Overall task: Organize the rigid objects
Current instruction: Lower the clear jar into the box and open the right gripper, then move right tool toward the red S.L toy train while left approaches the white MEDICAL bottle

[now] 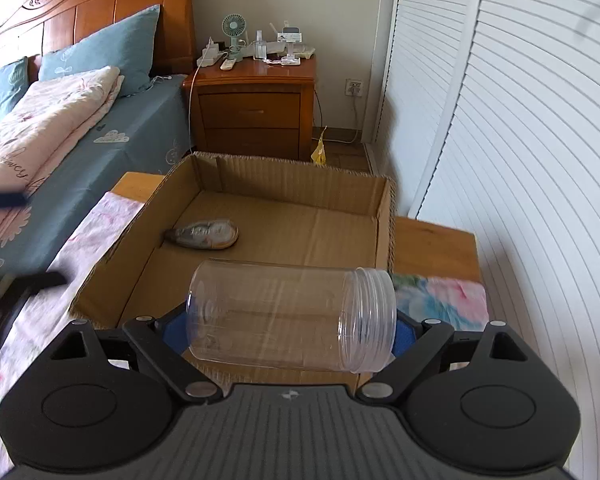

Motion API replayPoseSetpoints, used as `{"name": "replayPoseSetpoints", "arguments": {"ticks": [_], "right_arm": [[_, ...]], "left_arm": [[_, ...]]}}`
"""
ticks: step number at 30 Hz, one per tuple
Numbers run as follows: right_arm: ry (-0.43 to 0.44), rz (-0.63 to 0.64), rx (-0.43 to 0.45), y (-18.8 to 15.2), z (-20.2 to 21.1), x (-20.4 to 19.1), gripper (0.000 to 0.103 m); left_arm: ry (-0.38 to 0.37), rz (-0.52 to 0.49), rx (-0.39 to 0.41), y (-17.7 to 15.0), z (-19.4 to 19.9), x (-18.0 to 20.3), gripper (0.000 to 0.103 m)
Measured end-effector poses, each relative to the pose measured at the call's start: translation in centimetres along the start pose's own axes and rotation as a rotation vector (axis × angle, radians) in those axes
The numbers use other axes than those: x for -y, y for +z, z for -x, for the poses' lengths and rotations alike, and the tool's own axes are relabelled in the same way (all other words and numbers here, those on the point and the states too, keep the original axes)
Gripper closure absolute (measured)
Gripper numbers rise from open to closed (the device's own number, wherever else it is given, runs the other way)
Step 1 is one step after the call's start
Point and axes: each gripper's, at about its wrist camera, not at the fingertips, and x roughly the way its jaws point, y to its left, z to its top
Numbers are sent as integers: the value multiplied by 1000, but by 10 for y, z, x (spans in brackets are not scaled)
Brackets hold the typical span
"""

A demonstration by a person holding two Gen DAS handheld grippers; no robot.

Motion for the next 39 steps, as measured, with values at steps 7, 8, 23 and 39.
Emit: {"name": "replayPoseSetpoints", "arguments": {"ticks": [7, 8, 23, 39], "right_arm": [[-43, -13, -30, 35, -42, -2, 9], [-46, -18, -33, 39, -47, -2, 9], [-60, -39, -16, 22, -18, -9, 0], [-60, -106, 20, -105, 38, -17, 0]], "left_arm": [[-16, 25, -47, -43, 18, 14, 3], [-20, 18, -52, -47, 19, 16, 3], [-119, 9, -102, -98, 30, 40, 3], [-158, 69, -91, -128, 48, 43, 3]]}}
